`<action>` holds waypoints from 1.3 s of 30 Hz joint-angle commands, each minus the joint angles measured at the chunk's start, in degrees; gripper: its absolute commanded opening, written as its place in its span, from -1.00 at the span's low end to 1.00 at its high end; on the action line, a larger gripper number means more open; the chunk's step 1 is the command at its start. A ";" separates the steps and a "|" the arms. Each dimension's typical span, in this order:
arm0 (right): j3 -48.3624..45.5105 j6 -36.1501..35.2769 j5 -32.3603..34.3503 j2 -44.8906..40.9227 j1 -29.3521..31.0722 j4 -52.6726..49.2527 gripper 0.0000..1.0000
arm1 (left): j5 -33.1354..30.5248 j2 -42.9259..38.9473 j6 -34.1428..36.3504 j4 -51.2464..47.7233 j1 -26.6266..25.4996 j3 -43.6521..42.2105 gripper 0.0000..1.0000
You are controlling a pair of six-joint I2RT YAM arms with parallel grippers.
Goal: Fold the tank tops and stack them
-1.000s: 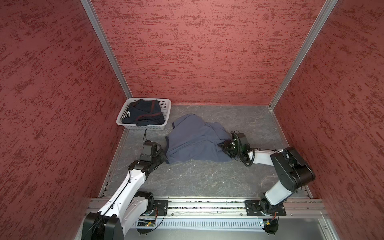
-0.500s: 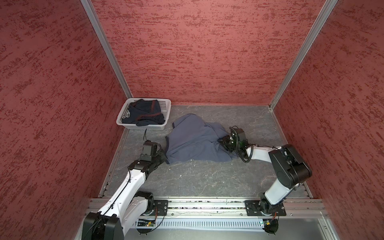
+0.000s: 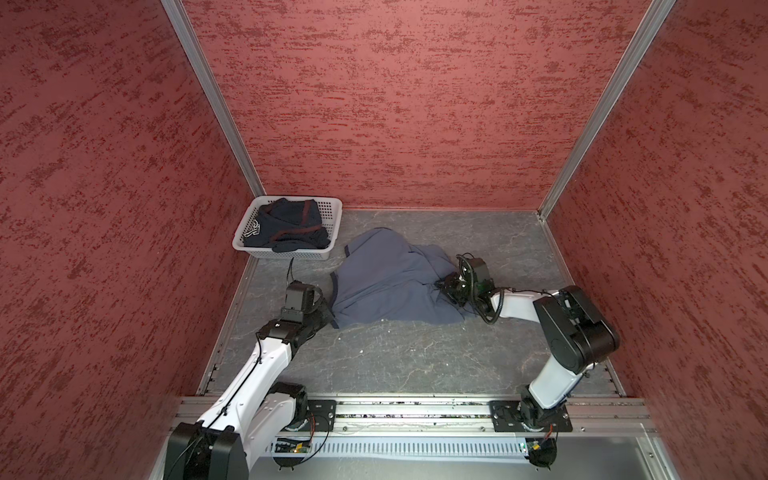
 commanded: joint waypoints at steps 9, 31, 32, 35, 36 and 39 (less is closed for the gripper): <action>-1.99 -0.67 4.57 -4.76 0.34 -0.22 -0.83 | 1.57 -1.05 0.65 -0.39 0.87 0.31 -1.00; 26.33 -31.76 11.05 -56.46 -0.01 -34.55 -1.00 | 5.44 -21.36 6.15 -9.96 5.58 41.08 -1.00; 27.77 -32.12 11.61 -57.81 -0.01 -35.37 -1.00 | 5.55 -22.43 5.87 -9.22 5.59 41.84 -1.00; 30.81 -32.95 13.08 -59.99 -0.01 -37.48 -1.00 | 6.91 -23.71 5.48 -8.60 5.54 43.64 -1.00; 31.37 -33.11 13.32 -60.11 -0.01 -38.01 -1.00 | 7.68 -23.54 5.56 -8.58 5.62 44.02 -1.00; 32.58 -33.48 14.64 -58.99 -0.02 -39.77 -1.00 | 8.61 -21.54 6.04 -9.55 5.60 44.86 -1.00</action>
